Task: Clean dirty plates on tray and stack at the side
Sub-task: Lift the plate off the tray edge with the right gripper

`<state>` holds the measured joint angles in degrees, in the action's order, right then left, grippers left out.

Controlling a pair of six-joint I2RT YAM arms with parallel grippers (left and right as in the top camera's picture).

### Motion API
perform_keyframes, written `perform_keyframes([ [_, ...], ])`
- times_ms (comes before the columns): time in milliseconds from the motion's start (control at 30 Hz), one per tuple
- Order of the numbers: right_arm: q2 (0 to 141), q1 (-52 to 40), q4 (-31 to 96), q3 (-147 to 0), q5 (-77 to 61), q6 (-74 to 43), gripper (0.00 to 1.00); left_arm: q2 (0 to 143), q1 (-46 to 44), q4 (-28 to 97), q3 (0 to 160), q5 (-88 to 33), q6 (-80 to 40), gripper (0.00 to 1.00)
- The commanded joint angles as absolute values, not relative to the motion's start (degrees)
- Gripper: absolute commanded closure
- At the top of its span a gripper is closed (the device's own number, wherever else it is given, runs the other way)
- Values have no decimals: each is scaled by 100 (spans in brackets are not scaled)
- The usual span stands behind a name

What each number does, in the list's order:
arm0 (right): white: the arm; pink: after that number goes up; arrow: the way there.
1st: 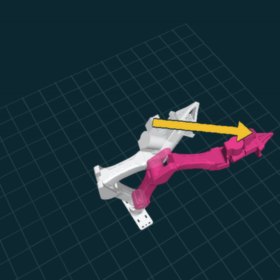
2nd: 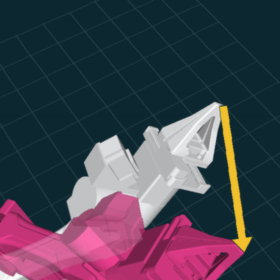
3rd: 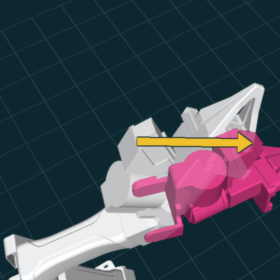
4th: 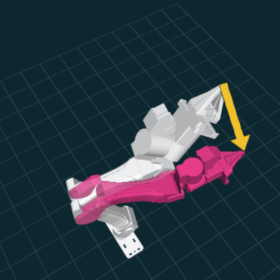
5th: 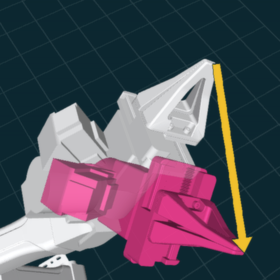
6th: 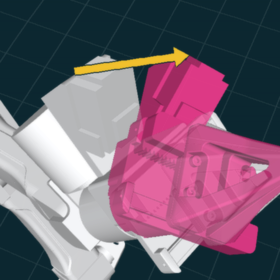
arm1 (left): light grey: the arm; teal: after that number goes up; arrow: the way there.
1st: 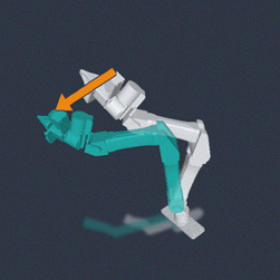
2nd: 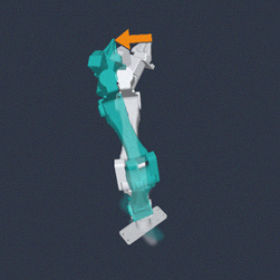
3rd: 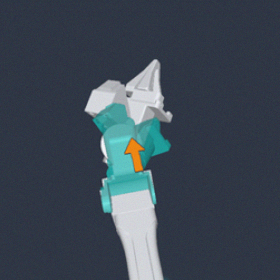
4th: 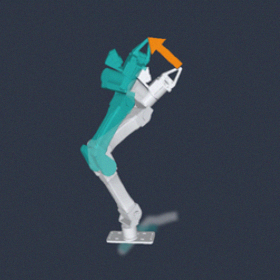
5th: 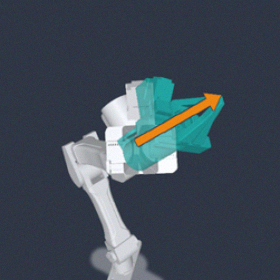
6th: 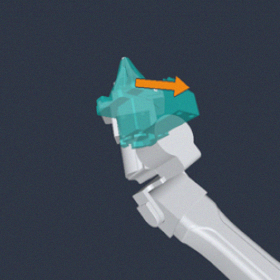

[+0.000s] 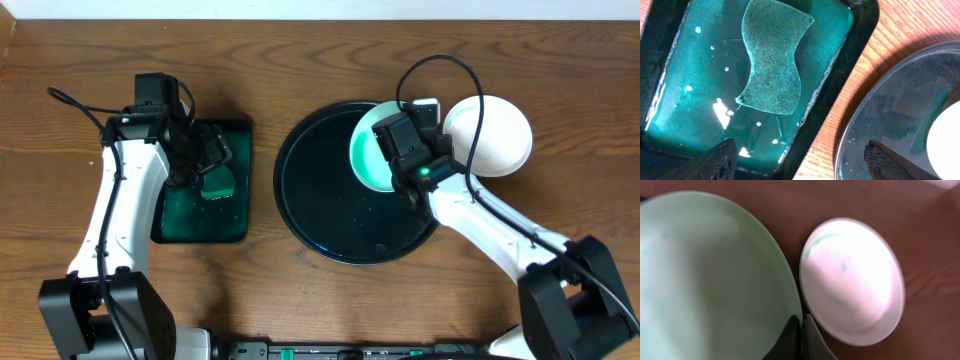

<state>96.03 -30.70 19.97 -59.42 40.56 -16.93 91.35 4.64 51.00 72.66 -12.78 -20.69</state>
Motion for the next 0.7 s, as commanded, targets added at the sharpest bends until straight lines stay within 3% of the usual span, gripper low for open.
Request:
perform_keyframes([
  [0,9135,-3232,1872,-5916,4628,-1033,99,9109,440,5120,7247,-1282,-1994,18],
  [333,8468,-3472,1579,-5916,4652,257,99,9109,440,5122,7247,-1282,-1994,18],
  [667,8412,-4163,1131,-5916,5210,3227,99,9109,440,5120,7247,-1282,-1992,18],
])
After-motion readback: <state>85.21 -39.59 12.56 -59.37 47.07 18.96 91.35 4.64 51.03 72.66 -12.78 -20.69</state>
